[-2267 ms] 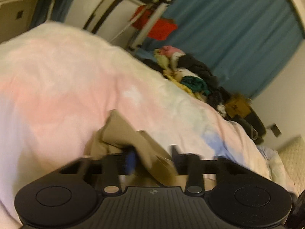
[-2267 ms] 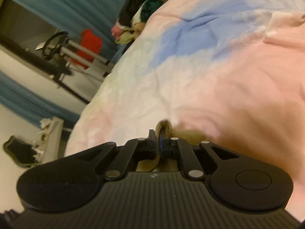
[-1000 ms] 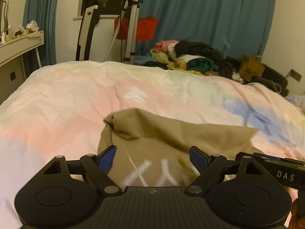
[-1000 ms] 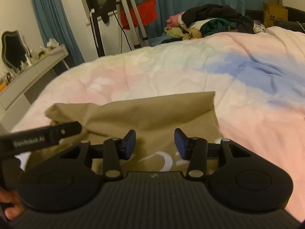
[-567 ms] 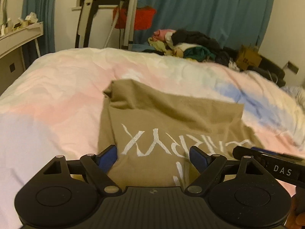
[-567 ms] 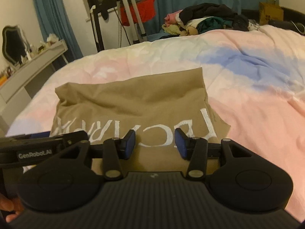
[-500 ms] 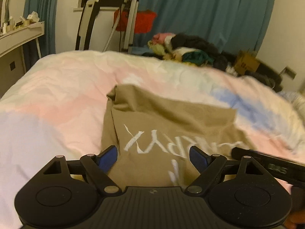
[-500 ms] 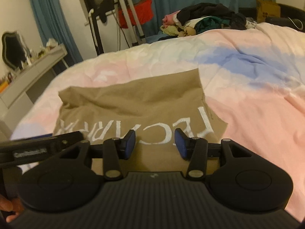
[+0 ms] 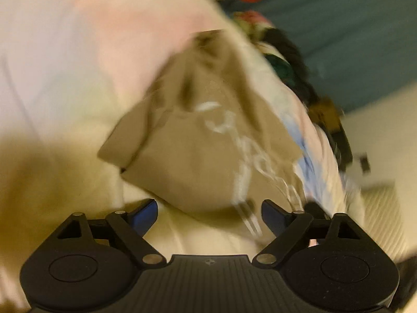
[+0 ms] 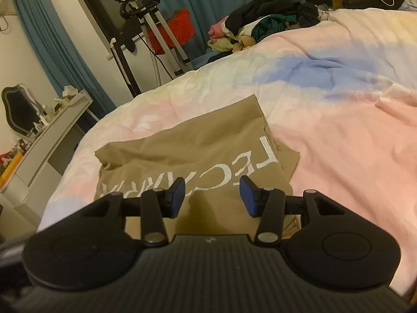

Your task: Fold clothes

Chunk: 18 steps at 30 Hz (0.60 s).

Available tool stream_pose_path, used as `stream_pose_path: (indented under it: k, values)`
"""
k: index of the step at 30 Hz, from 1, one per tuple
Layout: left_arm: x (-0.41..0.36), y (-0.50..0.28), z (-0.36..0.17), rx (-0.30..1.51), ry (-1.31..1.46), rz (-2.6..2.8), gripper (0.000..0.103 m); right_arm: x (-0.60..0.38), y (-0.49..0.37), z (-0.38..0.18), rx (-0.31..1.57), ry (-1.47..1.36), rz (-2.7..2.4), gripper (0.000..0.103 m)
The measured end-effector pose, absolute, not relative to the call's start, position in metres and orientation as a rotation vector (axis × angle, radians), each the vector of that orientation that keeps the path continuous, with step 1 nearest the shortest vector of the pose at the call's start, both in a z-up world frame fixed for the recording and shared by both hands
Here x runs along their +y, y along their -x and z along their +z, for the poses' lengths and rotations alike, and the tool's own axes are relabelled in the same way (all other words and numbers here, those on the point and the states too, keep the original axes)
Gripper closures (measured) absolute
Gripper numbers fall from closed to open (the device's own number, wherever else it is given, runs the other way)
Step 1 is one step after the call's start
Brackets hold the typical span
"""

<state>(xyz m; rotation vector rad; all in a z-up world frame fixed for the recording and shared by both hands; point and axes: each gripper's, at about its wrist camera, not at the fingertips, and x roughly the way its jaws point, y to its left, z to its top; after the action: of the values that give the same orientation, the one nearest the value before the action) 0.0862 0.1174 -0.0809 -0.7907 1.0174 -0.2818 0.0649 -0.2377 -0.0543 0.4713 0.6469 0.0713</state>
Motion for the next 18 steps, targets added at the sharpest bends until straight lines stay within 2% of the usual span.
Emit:
stream_pose_path:
  k: [3, 5, 6, 7, 8, 9, 11, 16, 18]
  values:
    - [0.128, -0.089, -0.084, 0.947, 0.891, -0.243, 0.033, -0.242, -0.063, -0.053, 0.649, -0.517, 0.077, 0.053]
    - [0.132, -0.085, -0.081, 0.9, 0.916, -0.24, 0.051, -0.246, -0.059, -0.051, 0.647, -0.604, 0.142, 0.053]
    - [0.133, -0.082, -0.08, 0.881, 0.917, -0.239, 0.055, -0.248, -0.058, -0.05, 0.648, -0.668, 0.192, 0.053]
    - [0.133, -0.08, -0.079, 0.862, 0.917, -0.239, 0.061, -0.249, -0.056, -0.051, 0.649, -0.74, 0.249, 0.05]
    - [0.134, -0.078, -0.079, 0.846, 0.92, -0.24, 0.067, -0.249, -0.055, -0.053, 0.652, -0.812, 0.31, 0.038]
    - [0.135, -0.077, -0.079, 0.836, 0.931, -0.243, 0.069, -0.247, -0.054, -0.056, 0.657, -0.881, 0.368, 0.021]
    - [0.137, -0.076, -0.079, 0.816, 0.953, -0.25, 0.075, -0.239, -0.056, -0.068, 0.695, -1.019, 0.462, 0.012]
    - [0.141, -0.074, -0.08, 0.774, 1.014, -0.263, 0.079, -0.223, -0.072, -0.114, 0.869, -1.258, 0.504, 0.011]
    - [0.144, -0.074, -0.082, 0.76, 1.052, -0.263, 0.079, -0.229, -0.075, -0.127, 0.879, -1.311, 0.424, 0.011]
